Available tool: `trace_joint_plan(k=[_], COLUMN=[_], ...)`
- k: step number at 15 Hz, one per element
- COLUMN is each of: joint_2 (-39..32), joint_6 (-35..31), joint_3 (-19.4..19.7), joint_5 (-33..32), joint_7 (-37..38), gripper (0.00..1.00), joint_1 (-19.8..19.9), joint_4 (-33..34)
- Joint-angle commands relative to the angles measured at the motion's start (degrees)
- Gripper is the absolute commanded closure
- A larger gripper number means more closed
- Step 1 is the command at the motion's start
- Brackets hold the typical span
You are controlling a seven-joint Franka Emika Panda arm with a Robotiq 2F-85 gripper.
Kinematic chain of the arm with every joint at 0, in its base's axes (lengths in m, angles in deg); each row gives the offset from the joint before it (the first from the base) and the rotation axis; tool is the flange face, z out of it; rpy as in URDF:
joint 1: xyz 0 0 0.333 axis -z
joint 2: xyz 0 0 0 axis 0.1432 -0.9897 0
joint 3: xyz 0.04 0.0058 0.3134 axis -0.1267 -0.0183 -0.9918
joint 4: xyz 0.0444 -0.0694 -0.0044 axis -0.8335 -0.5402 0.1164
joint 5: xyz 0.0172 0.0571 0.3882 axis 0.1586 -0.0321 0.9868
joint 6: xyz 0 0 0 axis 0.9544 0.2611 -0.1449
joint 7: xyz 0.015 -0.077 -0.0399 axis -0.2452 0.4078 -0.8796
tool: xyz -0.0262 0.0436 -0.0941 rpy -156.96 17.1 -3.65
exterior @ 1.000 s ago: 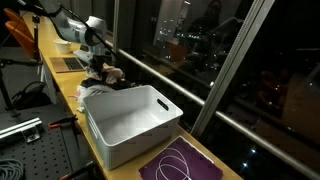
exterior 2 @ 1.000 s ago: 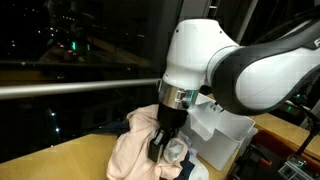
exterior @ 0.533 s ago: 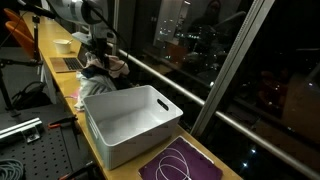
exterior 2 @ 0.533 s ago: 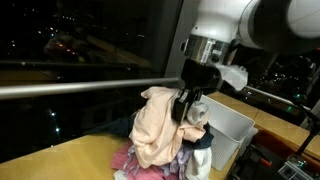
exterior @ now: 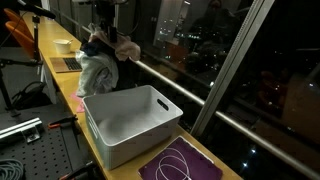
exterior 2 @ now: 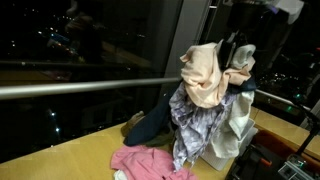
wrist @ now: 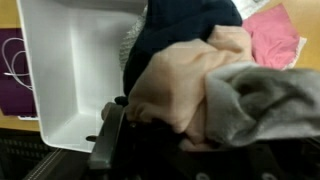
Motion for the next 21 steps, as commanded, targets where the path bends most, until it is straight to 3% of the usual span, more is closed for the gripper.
trace_joint_plan(k=[1, 6, 10, 13, 21], joint_2=[7.39, 12.54, 11.01, 7.2, -5.59], joint_6=[9.61, 22.15, 29.32, 26.55, 13.11], joint_3=[-0.23, 0.5, 1.93, 3.55, 5.16], joint_5=[-0.29, -2.84, -6.14, -6.49, -1.4], joint_7=[-3.25, -7.82, -13.42, -17.08, -21.36], gripper=[1.0, 1.0, 1.0, 1.0, 1.0], joint_1=[4.15, 9.01, 12.07, 13.32, 13.64], joint_4=[3.32, 12.91, 24.27, 27.26, 24.52])
